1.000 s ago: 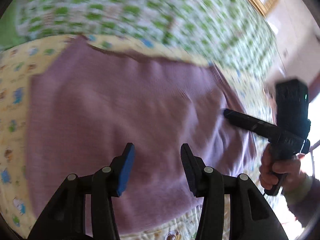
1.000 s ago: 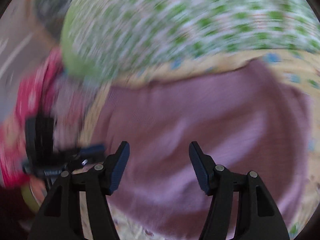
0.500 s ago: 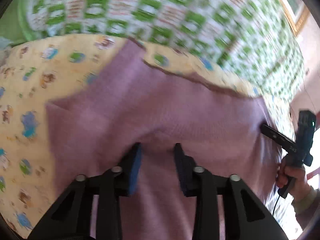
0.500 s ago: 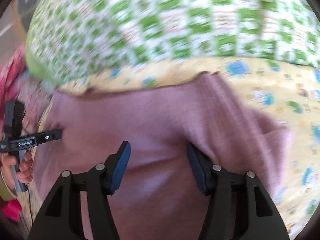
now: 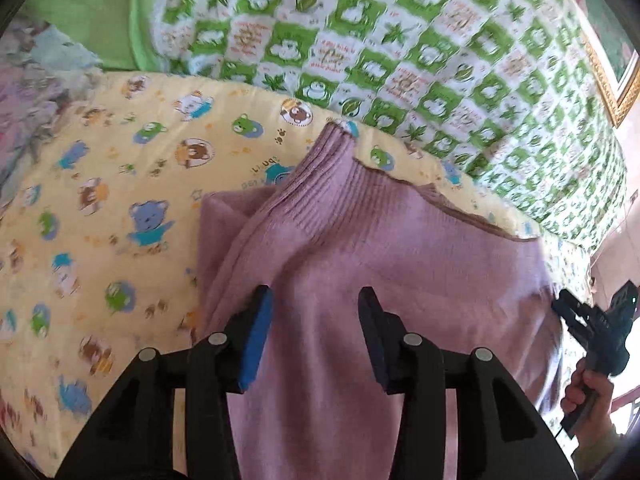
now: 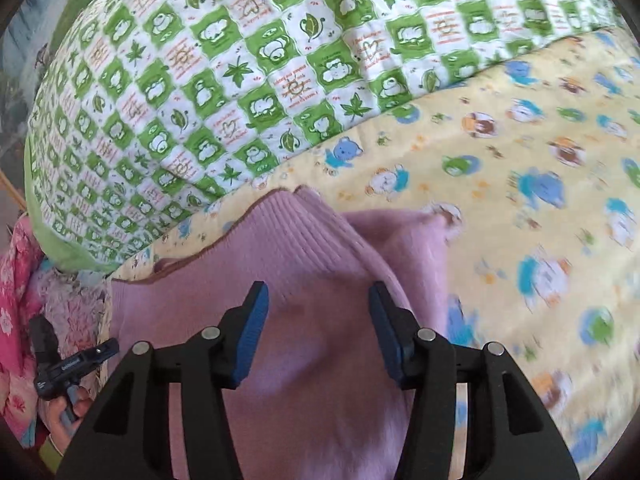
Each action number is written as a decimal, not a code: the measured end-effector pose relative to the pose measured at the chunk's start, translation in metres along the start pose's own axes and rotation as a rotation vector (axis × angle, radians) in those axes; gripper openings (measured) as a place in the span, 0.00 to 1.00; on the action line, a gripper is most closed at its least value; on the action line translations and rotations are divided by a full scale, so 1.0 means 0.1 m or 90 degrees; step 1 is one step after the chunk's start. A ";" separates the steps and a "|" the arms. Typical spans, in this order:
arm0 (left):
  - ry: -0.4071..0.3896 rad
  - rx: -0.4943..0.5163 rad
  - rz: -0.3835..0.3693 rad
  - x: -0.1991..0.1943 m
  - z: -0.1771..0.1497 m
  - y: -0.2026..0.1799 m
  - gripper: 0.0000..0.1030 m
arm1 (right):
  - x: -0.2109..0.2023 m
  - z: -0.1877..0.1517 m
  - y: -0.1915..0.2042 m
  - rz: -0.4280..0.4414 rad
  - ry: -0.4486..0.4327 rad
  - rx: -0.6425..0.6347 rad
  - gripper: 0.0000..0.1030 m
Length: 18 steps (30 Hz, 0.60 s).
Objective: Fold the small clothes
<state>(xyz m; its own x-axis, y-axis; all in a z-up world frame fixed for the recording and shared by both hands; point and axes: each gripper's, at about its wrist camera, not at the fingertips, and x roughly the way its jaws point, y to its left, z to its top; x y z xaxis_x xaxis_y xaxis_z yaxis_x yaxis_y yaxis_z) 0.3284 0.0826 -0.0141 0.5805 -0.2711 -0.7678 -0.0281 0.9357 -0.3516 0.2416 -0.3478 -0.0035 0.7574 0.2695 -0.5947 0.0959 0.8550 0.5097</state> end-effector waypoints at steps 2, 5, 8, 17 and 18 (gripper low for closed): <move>-0.002 -0.007 -0.014 -0.17 -0.14 -0.03 0.47 | -0.12 -0.20 0.20 0.016 0.020 -0.058 0.52; 0.008 0.001 -0.028 -0.37 -0.47 -0.09 0.50 | -0.16 -0.50 0.37 0.020 0.080 -0.141 0.53; 0.042 0.029 -0.006 -0.33 -0.73 -0.12 0.53 | -0.14 -0.73 0.34 -0.042 0.124 -0.200 0.53; 0.075 -0.054 0.037 -0.32 -0.97 0.39 0.53 | -0.48 -0.65 -0.51 -0.165 0.100 -0.013 0.57; 0.071 -0.052 0.041 -0.37 -0.97 0.38 0.53 | -0.52 -0.64 -0.48 -0.164 0.095 -0.011 0.57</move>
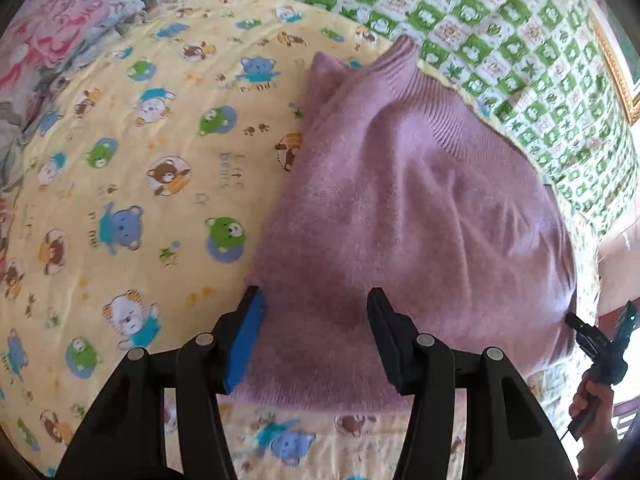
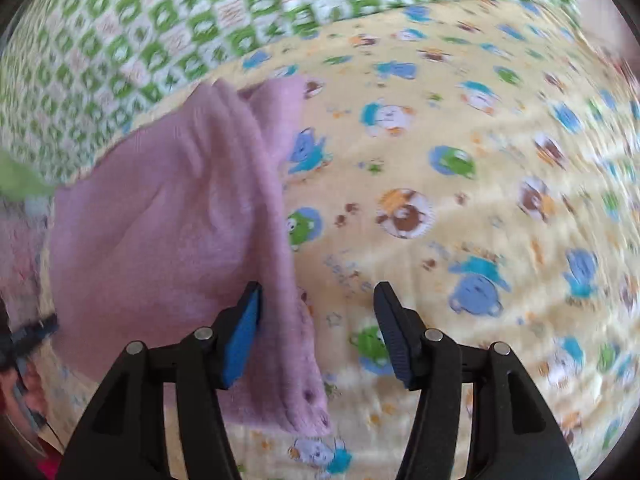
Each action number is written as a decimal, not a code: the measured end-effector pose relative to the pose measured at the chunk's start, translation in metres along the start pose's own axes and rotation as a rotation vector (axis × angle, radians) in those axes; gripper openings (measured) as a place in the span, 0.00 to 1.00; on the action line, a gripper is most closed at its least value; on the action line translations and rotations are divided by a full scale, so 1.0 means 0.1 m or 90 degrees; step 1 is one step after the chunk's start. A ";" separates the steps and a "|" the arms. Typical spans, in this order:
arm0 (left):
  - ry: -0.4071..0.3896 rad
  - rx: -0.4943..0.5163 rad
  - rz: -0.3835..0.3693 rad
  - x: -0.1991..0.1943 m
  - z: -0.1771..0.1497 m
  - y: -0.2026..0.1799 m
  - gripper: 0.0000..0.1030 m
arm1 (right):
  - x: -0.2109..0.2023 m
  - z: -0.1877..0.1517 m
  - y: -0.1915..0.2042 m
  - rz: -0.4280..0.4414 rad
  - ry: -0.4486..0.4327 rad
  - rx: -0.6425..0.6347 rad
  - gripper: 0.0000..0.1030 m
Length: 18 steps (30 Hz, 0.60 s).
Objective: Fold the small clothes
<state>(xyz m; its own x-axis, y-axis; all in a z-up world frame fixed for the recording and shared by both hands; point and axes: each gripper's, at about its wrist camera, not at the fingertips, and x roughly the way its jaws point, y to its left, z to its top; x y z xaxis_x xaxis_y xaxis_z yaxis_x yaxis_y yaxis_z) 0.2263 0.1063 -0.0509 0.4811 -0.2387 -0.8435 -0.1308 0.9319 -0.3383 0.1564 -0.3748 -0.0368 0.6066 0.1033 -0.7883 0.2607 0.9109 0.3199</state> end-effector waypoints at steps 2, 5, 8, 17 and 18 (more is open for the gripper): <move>-0.004 0.002 0.018 -0.11 -0.04 -0.01 0.58 | -0.13 0.01 0.12 0.016 -0.025 -0.010 0.57; -0.014 -0.028 0.016 -0.27 -0.13 0.03 0.63 | -0.25 0.04 0.46 0.052 -0.051 -0.041 0.57; -0.014 -0.060 0.006 -0.41 -0.20 0.13 0.64 | -0.25 0.04 0.84 0.122 -0.046 -0.067 0.58; 0.021 -0.102 -0.006 -0.39 -0.38 0.23 0.65 | 0.51 0.04 2.33 0.305 0.094 -0.210 0.61; 0.025 -0.108 -0.006 -0.37 -0.38 0.25 0.65 | 0.66 0.08 2.42 0.284 0.105 -0.211 0.61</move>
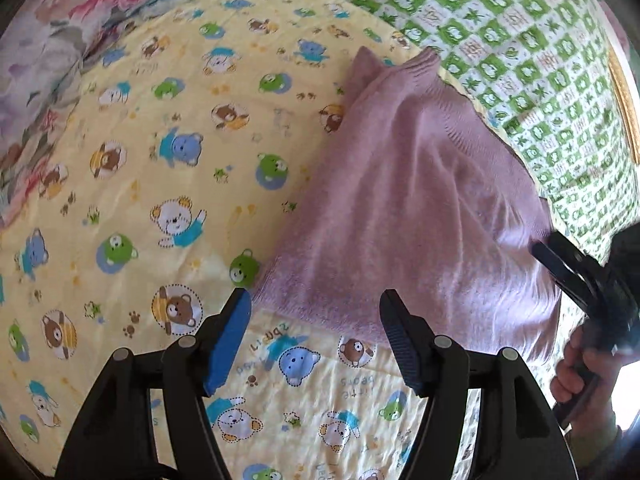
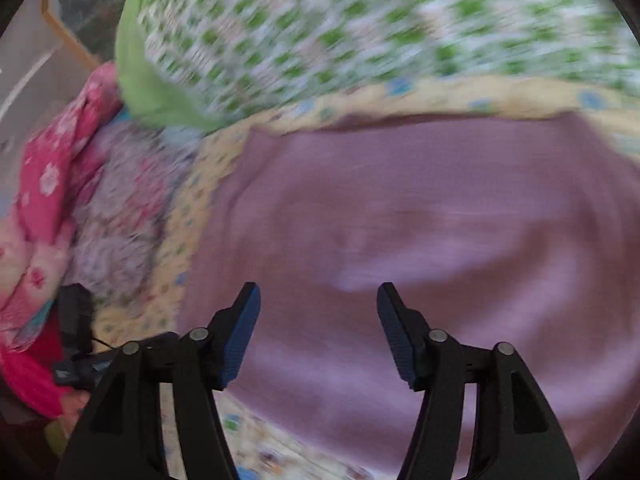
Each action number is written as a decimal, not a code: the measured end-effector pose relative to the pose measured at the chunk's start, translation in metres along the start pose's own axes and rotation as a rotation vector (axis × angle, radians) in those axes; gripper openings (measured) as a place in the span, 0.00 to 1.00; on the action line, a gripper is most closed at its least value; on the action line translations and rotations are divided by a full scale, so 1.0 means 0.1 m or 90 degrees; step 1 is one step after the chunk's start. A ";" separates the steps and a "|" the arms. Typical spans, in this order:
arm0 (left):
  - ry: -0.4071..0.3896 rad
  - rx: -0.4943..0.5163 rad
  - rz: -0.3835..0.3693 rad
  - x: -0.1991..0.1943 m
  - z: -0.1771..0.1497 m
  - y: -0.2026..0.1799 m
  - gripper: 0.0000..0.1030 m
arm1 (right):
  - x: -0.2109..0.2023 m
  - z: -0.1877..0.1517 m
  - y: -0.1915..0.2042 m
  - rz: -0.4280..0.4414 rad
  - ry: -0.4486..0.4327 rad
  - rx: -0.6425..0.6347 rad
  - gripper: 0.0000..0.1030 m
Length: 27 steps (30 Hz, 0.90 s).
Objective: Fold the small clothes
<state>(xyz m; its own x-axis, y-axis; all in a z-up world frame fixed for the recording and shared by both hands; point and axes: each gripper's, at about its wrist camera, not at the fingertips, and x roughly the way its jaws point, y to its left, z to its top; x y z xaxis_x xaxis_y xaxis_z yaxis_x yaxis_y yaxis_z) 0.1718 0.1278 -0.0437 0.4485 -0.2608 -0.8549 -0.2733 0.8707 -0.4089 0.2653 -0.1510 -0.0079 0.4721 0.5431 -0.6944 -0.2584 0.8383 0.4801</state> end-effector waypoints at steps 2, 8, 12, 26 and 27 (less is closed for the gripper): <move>0.006 -0.006 -0.004 0.02 0.00 0.03 0.65 | 0.12 0.03 -0.11 -0.111 0.014 0.028 0.61; 0.008 -0.032 -0.022 0.06 -0.02 0.12 0.66 | 0.19 0.38 0.11 -0.140 -0.035 0.081 0.61; 0.019 -0.050 -0.033 0.14 -0.03 0.16 0.67 | 0.52 0.49 0.77 -0.099 -0.011 0.016 0.67; 0.002 -0.036 -0.069 0.31 0.07 0.18 0.64 | 1.72 0.74 1.45 -0.240 0.063 -0.035 0.91; -0.001 -0.031 -0.073 0.33 0.08 0.16 0.56 | 1.73 0.75 1.43 -0.249 0.063 -0.035 0.90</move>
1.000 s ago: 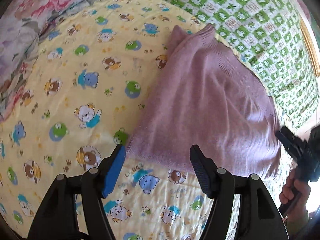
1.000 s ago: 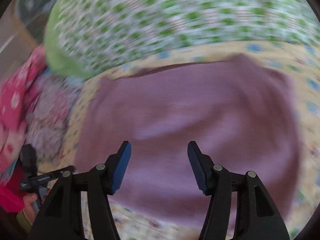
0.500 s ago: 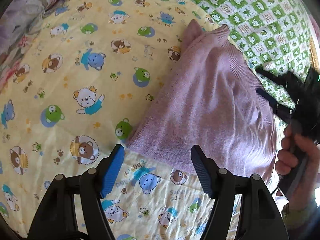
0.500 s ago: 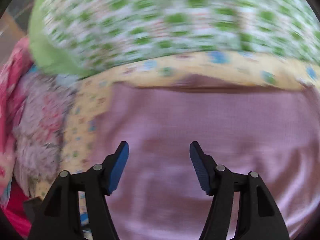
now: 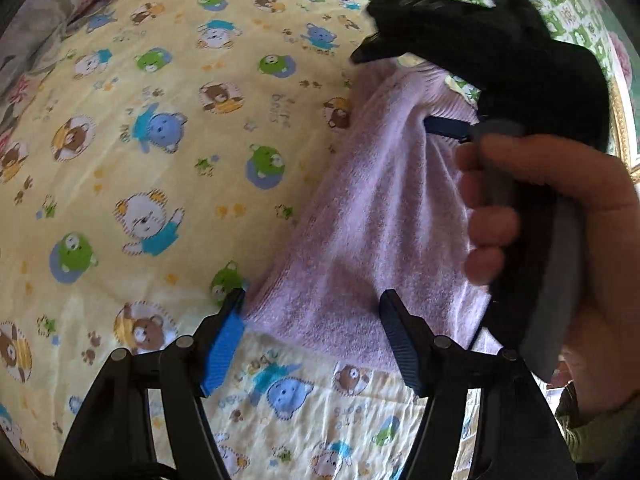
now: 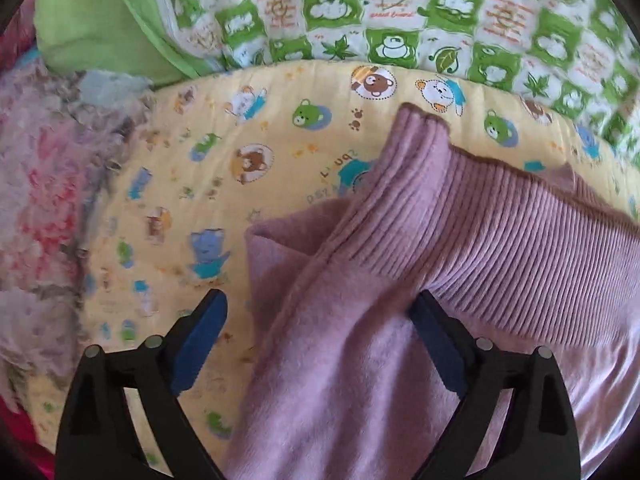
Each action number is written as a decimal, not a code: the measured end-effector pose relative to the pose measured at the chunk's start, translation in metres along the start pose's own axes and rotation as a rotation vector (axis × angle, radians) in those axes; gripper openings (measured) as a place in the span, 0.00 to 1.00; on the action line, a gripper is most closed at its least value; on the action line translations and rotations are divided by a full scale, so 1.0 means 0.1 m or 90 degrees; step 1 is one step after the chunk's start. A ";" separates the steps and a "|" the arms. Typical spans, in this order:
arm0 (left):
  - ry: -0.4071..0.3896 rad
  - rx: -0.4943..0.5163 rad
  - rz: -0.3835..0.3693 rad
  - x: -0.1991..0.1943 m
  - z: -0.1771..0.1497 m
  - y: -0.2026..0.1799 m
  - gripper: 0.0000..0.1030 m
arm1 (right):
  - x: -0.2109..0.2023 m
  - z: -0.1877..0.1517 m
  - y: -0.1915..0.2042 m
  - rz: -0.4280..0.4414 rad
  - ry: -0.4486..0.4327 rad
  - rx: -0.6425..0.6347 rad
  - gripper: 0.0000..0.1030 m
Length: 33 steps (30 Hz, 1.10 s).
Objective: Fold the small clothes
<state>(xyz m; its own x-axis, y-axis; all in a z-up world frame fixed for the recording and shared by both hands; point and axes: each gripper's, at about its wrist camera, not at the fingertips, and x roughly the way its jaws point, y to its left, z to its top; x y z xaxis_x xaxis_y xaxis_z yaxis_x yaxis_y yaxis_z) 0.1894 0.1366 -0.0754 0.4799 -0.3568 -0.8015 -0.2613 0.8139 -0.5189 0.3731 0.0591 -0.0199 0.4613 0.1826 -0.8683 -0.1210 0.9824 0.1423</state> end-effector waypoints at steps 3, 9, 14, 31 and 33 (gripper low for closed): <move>0.012 0.016 -0.002 0.08 0.04 -0.04 0.23 | -0.02 0.00 -0.11 -0.018 -0.008 0.006 0.59; -0.017 0.095 0.003 -0.01 0.01 -0.33 0.17 | -0.31 0.03 -0.54 0.098 -0.005 0.042 0.16; -0.043 0.149 -0.016 -0.24 -0.04 -0.64 0.16 | -0.68 0.00 -0.90 0.176 -0.021 0.089 0.15; -0.007 0.361 -0.147 -0.15 -0.56 -2.33 0.16 | -1.60 -0.38 -2.59 0.292 -0.114 0.220 0.14; 0.005 0.384 -0.153 -0.07 -0.65 -2.49 0.16 | -1.64 -0.43 -2.73 0.285 -0.122 0.219 0.14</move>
<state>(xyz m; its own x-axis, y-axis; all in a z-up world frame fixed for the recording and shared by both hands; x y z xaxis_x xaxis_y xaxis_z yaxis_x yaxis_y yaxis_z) 0.1966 -0.0940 0.0397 0.4597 -0.5626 -0.6872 0.3703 0.8247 -0.4274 0.2930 -0.2408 0.0628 0.5855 0.5542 -0.5916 -0.0634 0.7589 0.6482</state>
